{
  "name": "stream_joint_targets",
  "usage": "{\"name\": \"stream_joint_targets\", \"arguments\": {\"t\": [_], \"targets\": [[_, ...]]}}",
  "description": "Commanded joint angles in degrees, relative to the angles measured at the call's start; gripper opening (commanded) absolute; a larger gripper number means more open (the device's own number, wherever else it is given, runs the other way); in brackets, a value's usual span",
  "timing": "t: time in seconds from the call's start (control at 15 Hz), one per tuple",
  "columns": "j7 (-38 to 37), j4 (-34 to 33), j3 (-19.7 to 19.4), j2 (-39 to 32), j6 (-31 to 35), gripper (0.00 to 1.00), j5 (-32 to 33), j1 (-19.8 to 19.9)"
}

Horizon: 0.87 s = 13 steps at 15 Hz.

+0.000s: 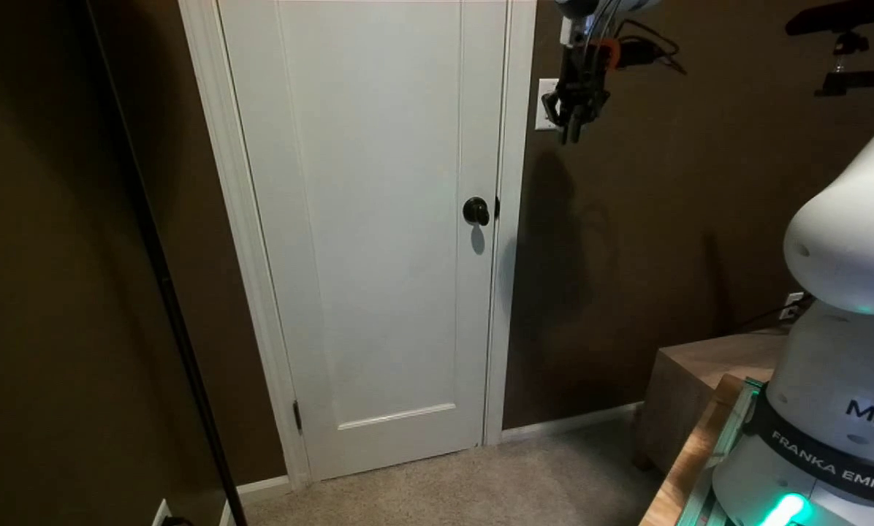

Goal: Flip the switch

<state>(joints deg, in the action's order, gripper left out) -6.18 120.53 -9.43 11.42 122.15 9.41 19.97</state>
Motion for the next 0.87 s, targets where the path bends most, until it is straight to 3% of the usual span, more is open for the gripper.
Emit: {"name": "stream_joint_targets", "arguments": {"t": [0.0,0.2,0.33,0.4,0.6,0.8], "targets": [[5.72,-3.34,-2.97,1.57,-15.85,0.60,-0.79,-1.59],[7.35,-3.32,-3.65,3.28,-25.18,0.80,-3.01,-3.03],[8.04,-1.58,-3.85,4.87,-25.28,0.94,-5.74,-4.28],[6.13,-3.04,-3.74,2.80,-24.35,0.75,-2.47,-3.71],[6.45,-2.48,-3.59,3.49,-24.55,0.94,-3.86,-4.57],[6.66,-2.45,-3.78,3.53,-24.55,0.94,-3.96,-4.54]]}}
